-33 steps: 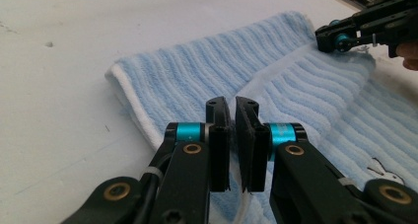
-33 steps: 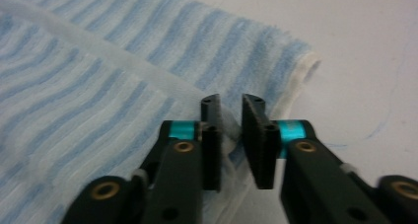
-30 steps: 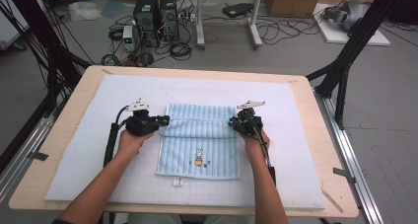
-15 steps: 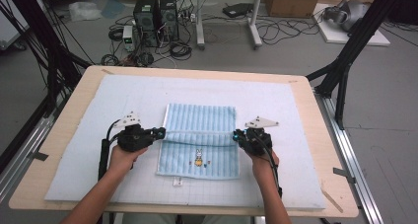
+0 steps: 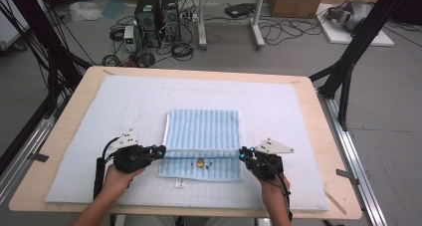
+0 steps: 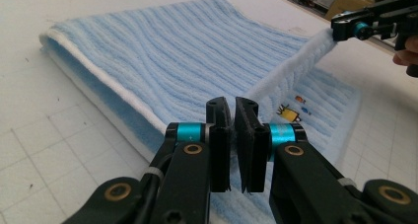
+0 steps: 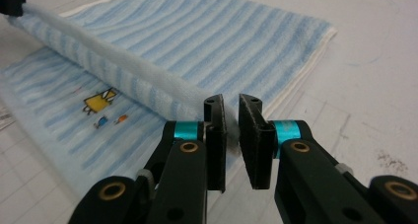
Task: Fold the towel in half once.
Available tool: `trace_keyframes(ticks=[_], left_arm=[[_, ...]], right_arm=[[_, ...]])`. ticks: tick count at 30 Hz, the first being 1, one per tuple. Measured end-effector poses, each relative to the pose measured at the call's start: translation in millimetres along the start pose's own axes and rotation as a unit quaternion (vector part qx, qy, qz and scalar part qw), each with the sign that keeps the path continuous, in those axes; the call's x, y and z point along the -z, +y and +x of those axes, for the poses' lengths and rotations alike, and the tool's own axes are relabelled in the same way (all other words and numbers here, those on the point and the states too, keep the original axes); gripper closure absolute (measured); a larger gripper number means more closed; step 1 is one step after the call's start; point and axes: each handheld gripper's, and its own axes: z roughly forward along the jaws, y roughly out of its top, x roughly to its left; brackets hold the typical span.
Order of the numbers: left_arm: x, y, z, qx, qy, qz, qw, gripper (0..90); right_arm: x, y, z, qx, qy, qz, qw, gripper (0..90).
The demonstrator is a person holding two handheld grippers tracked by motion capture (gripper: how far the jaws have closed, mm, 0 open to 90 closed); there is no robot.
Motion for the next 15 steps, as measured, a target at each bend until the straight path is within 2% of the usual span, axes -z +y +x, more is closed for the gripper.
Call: trace_keyframes(ticks=[5,15], left_arm=[[5.7,-5.5,-6.0,-0.008,0.001,0.004,1.0,84.0],[11.9,-17.7,-11.8,-0.004,-0.006,0.026,0.9996,83.6]], right_arm=[[4.1,-7.6,5.9,0.008,0.003,0.005,0.9999,81.2],[12.1,-13.2,19.1,0.026,0.01,0.013,0.9995,81.2]])
